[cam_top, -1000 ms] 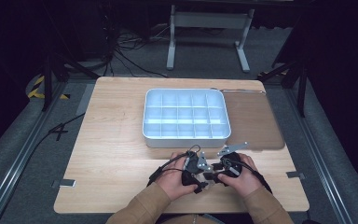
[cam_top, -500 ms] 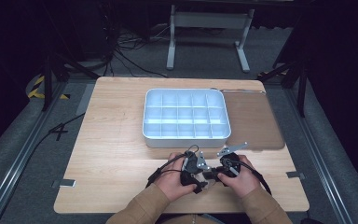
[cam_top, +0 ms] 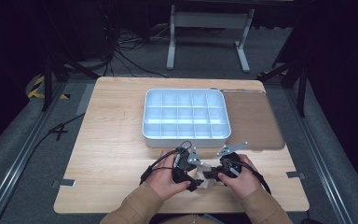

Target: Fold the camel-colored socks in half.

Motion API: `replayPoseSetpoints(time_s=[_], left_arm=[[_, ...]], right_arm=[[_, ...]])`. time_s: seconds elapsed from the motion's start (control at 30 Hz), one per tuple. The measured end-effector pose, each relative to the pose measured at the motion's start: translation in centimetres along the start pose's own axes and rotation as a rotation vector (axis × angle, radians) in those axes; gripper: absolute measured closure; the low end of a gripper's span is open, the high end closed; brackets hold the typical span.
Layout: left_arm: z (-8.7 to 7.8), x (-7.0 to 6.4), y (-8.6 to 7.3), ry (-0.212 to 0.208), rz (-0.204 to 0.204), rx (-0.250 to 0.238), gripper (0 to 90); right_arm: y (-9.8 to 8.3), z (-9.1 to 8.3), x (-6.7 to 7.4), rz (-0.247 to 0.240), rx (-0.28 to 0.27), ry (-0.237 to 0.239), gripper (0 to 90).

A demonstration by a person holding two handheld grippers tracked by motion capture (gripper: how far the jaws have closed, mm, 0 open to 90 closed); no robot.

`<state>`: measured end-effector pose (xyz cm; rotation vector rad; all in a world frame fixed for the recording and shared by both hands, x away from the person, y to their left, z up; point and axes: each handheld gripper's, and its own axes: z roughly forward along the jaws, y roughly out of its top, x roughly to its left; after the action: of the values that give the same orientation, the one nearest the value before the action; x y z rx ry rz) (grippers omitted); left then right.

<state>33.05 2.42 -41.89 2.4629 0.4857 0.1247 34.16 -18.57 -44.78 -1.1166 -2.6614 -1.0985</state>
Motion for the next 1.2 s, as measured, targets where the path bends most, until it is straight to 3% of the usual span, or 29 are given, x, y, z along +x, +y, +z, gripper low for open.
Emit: replayPoseSetpoints(time_s=[0.43,0.67,0.87,1.0,1.2], left_arm=[[-3.0,1.2,-2.0,0.047,-0.054,0.007,24.9],[-5.0,2.5,-3.4,0.083,-0.106,-0.010,24.8],[-5.7,3.1,-4.0,0.083,-0.128,0.004,24.5],[-6.3,3.3,-4.1,0.063,-0.124,-0.016,28.6],[-7.0,3.6,-4.3,0.077,-0.131,-0.026,28.6]], right_arm=[[1.4,-1.9,0.4,-0.018,-0.048,0.008,76.5],[2.4,-3.0,0.6,-0.031,-0.058,-0.005,76.5],[3.6,-4.1,0.7,-0.043,-0.069,-0.026,76.5],[4.3,-4.7,0.6,-0.043,-0.080,-0.036,76.4],[5.1,-5.4,0.2,-0.040,-0.088,-0.058,76.4]])
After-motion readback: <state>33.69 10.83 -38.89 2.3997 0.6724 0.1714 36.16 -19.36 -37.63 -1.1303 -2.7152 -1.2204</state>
